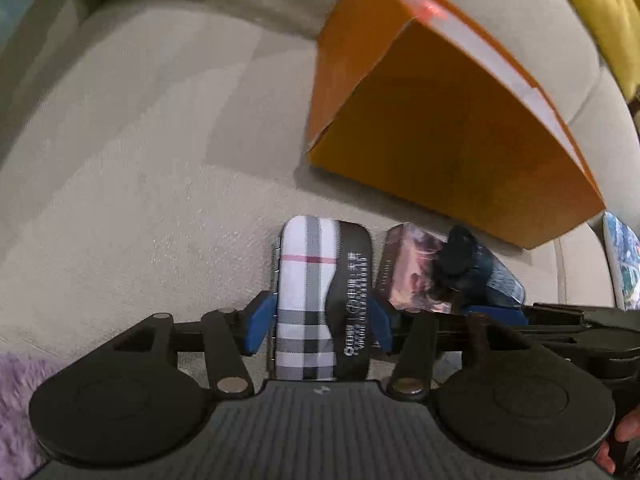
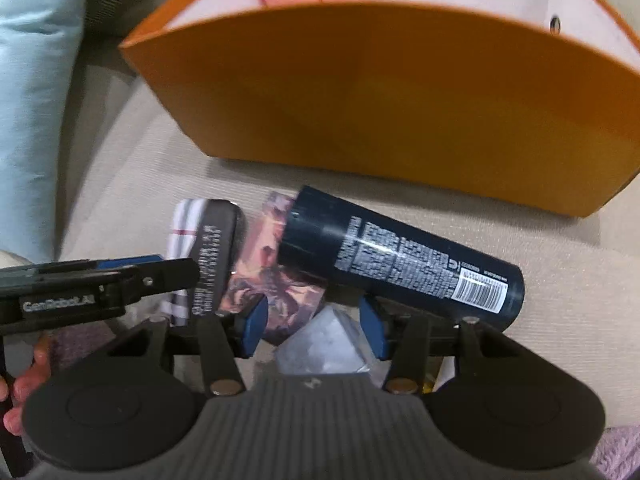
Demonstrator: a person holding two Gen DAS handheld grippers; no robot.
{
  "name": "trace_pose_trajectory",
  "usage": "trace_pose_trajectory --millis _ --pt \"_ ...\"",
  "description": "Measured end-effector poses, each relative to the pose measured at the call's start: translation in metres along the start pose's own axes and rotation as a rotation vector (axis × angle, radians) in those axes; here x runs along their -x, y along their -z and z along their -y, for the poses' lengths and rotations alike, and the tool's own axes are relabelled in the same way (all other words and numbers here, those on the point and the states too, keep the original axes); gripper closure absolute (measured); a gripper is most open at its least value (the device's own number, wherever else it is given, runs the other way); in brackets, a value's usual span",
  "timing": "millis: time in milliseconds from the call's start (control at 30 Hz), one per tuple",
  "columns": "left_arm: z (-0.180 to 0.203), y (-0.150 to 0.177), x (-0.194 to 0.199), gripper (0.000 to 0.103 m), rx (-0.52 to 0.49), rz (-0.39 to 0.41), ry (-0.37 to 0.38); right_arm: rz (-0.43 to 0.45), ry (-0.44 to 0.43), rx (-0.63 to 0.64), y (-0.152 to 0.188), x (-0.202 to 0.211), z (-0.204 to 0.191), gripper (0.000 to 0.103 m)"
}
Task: Organize rigid objects
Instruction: 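Grasp the plaid tin case upright with the left gripper, then grasp the photo card with the right gripper while the left holds the tin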
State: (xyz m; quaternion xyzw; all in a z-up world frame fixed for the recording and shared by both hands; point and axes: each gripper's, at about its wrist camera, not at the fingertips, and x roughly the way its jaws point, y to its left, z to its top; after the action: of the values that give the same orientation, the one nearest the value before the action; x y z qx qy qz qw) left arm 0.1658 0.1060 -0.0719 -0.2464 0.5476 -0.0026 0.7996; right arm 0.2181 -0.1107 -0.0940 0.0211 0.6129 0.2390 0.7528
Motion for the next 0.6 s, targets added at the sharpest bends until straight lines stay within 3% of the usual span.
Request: trace_pose_trajectory --millis 167,333,433,600 --pt "-0.009 -0.002 -0.013 0.039 0.047 -0.036 0.023 -0.009 -0.100 -0.094 -0.005 -0.011 0.015 0.042" --pt "-0.018 -0.004 -0.019 0.034 0.082 -0.047 0.047 0.016 -0.134 -0.108 -0.008 -0.018 0.015 0.039" --pt "-0.016 -0.008 -0.022 0.040 0.072 -0.041 0.052 0.041 -0.145 -0.096 -0.008 -0.021 0.013 0.039" --pt "-0.019 -0.002 -0.006 0.052 0.085 -0.009 0.058 0.065 -0.129 -0.090 -0.010 -0.015 0.007 0.054"
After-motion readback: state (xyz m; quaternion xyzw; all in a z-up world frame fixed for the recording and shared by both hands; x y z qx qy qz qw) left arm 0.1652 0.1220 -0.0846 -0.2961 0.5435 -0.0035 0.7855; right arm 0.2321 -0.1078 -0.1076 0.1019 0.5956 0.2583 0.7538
